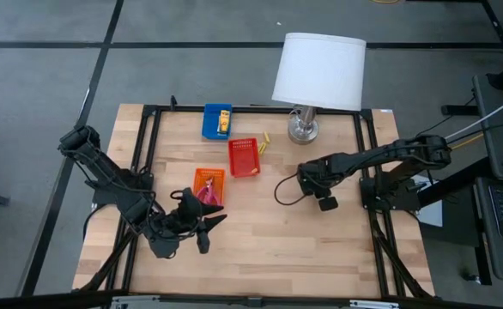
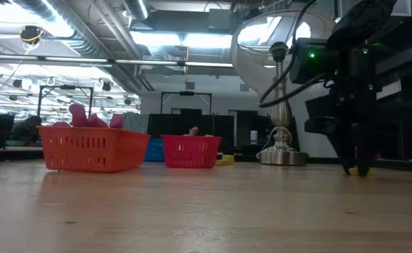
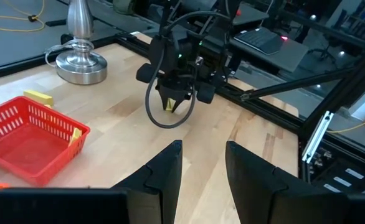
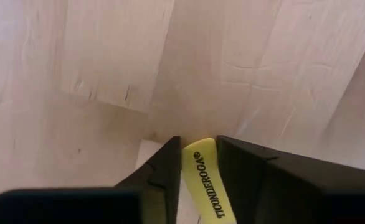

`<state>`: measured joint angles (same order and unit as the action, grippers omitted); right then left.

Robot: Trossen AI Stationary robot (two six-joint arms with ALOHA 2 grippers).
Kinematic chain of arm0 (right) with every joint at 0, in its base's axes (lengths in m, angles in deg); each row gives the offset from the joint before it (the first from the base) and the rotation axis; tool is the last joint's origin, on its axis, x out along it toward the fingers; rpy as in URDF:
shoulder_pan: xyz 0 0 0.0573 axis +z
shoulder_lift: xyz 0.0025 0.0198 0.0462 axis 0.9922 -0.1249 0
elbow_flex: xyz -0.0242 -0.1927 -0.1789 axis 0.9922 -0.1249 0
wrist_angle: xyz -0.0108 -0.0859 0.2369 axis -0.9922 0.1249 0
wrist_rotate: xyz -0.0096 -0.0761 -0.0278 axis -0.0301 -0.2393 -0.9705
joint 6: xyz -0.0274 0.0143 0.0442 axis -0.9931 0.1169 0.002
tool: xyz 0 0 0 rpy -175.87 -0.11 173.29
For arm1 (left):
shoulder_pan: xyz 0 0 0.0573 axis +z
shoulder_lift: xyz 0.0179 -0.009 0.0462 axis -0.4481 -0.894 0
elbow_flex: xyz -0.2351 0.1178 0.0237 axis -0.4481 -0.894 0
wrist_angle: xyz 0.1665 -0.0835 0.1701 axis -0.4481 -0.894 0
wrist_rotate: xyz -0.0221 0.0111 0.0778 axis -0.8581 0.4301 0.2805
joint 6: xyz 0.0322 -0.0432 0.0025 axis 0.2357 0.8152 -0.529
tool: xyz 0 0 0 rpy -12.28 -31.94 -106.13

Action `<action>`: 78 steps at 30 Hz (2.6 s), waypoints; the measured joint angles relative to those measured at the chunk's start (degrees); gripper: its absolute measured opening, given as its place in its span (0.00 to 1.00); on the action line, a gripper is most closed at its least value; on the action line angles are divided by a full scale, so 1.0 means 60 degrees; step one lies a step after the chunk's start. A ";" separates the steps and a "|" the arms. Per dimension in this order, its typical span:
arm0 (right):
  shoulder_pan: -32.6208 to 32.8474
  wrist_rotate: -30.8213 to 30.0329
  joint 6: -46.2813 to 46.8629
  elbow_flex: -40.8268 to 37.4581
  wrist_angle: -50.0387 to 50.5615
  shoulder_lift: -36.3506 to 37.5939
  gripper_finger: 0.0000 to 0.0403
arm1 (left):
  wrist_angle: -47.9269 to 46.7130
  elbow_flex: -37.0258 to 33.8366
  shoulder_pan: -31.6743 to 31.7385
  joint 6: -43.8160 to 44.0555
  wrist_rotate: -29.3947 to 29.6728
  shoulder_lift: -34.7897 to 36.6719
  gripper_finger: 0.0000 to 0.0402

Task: Pick & Place School Supplies
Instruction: Put the yellow eraser into the red bin

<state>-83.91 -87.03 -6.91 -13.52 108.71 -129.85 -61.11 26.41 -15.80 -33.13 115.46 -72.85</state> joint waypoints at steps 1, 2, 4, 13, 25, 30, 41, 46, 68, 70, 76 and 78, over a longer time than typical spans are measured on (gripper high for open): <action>0.0000 0.0046 0.0078 0.0017 -0.0007 -0.0002 0.20 | 0.0000 0.0000 -0.0007 0.0005 0.0007 0.0000 0.29; -0.0003 0.0098 0.0169 0.0040 -0.0025 -0.0004 0.18 | 0.0000 0.0000 -0.0031 0.0030 0.0014 0.0000 0.29; 0.0014 0.0172 0.0338 0.0154 -0.0041 -0.0028 0.17 | -0.0004 0.0000 -0.0049 0.0036 0.0021 0.0000 0.29; 0.0168 0.0246 0.0799 0.2418 -0.1533 -0.0054 0.13 | -0.0107 0.0000 -0.0049 0.0256 0.0306 0.0000 0.29; -0.0464 0.0265 0.0929 0.4254 -0.1311 -0.0248 0.06 | -0.0248 0.0000 -0.0141 0.0578 0.0531 0.0000 0.29; -0.0276 0.0693 0.0420 0.3181 0.0207 -0.0237 0.17 | -0.0525 0.0000 -0.0332 0.0896 0.0574 0.0000 0.29; -0.0095 0.0480 -0.0269 0.0829 -0.1033 -0.0222 0.38 | -0.0725 0.0000 -0.0621 0.1441 0.0779 0.0000 0.29; -0.0097 0.0258 -0.0291 0.0618 -0.1632 -0.0223 0.42 | -0.0801 0.0000 -0.0621 0.1604 0.0779 0.0000 0.29; -0.0313 0.0530 -0.0279 0.0746 -0.1953 -0.0975 0.21 | -0.0870 0.0000 -0.0603 0.1920 0.0811 0.0000 0.29; -0.0317 0.0638 -0.0123 0.0886 -0.1884 -0.0980 0.19 | -0.0888 0.0000 -0.0603 0.1920 0.0841 0.0000 0.29; -0.0247 0.1158 0.0786 0.2104 -0.2907 -0.1006 0.21 | -0.1036 -0.0002 -0.0603 0.1953 0.1012 0.0000 0.29; -0.0237 0.1007 0.1098 0.2720 -0.3525 -0.0995 0.21 | -0.1094 -0.0002 -0.0603 0.2077 0.1048 0.0001 0.29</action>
<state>-85.33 -80.99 -0.33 2.81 87.56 -135.82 -67.67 26.40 -19.42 -20.67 121.74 -72.85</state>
